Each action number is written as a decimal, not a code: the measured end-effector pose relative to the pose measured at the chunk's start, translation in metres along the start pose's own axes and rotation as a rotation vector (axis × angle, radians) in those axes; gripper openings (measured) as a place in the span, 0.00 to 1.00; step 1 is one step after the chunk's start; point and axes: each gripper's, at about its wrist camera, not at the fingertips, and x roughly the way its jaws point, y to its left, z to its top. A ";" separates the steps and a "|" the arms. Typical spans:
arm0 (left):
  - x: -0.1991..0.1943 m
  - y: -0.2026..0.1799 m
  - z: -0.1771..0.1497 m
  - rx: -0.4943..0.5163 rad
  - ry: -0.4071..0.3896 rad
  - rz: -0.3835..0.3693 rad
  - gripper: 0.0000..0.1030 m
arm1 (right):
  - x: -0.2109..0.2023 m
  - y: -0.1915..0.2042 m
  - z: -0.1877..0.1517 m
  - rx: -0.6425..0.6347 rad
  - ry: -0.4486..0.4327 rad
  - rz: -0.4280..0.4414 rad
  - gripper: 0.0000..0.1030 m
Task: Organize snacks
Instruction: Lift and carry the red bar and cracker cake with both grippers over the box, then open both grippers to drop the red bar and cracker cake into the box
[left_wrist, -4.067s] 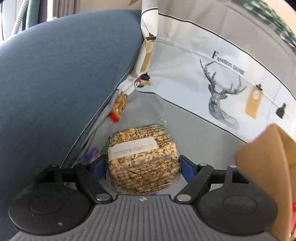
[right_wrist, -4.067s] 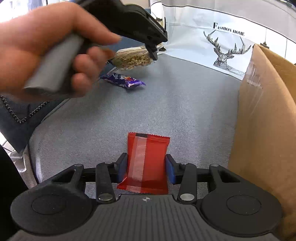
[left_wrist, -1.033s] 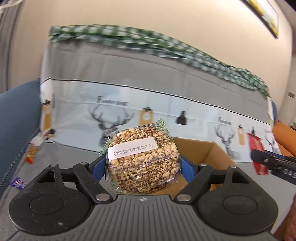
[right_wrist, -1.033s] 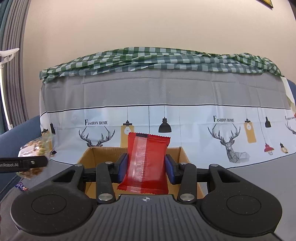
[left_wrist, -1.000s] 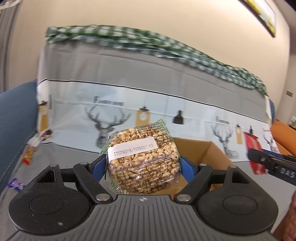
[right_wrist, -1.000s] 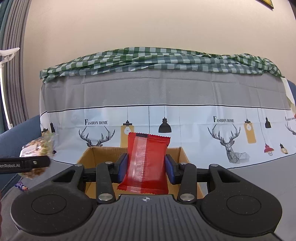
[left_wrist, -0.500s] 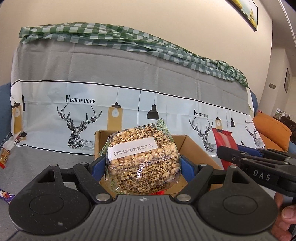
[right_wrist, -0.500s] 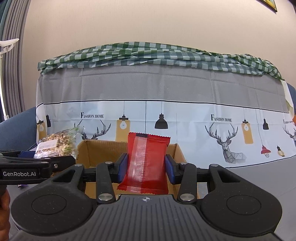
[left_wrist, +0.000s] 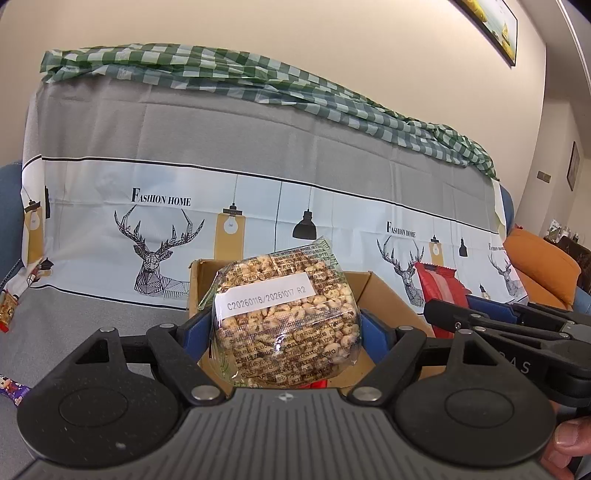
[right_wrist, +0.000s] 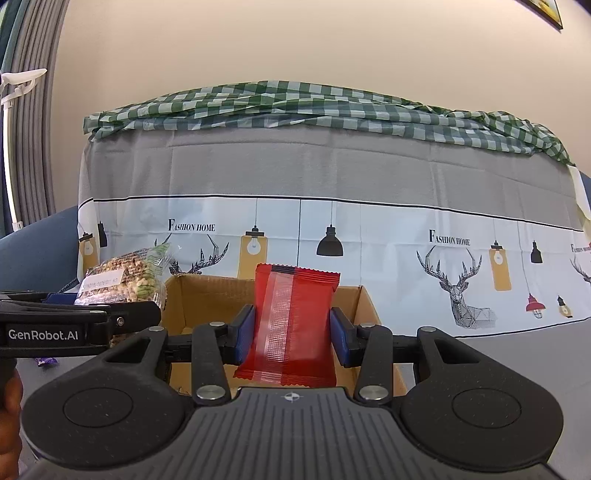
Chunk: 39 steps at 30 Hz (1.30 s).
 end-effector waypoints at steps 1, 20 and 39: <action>0.000 0.000 0.000 0.000 0.000 0.000 0.82 | 0.000 0.000 0.000 0.001 0.002 0.000 0.43; -0.002 -0.002 0.000 -0.014 -0.002 -0.009 0.82 | 0.005 0.002 -0.002 -0.006 0.020 0.007 0.44; -0.003 -0.010 0.002 -0.007 -0.019 -0.039 0.94 | 0.008 0.007 -0.003 -0.023 0.028 -0.006 0.59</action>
